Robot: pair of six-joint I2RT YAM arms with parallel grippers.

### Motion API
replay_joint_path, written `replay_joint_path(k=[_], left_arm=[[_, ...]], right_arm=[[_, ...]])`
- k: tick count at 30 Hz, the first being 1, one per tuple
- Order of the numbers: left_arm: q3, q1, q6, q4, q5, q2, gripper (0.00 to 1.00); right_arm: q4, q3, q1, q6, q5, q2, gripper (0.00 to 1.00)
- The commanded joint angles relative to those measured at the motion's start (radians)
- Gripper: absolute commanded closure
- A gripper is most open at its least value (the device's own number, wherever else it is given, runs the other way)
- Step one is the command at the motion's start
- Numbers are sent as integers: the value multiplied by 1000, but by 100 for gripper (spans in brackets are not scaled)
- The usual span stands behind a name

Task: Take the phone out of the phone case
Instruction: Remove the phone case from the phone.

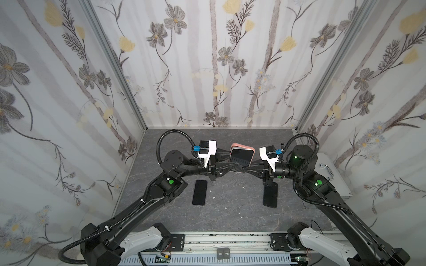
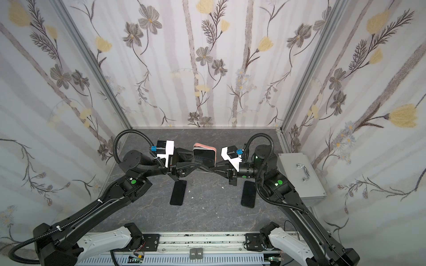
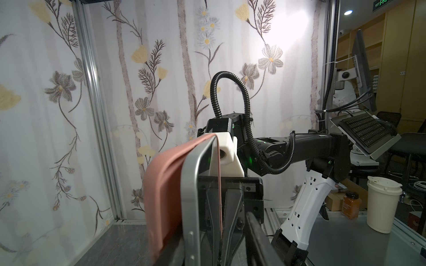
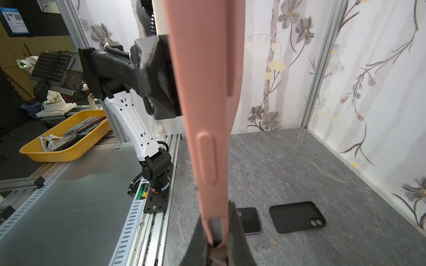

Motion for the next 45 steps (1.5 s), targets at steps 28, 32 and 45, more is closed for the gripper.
replay_joint_path(k=[28,32,45], left_arm=[[132,8,484,-631,-293,41,100],[163,5,541,-690,-300,62,100],[178,-53,618,-731,-338,82,100]], right_arm=[[-171,91,-52,-112,320,-30,47],[-329,214,-53,-176,252,55,48],[-573,429,17,-259,225,263,51]])
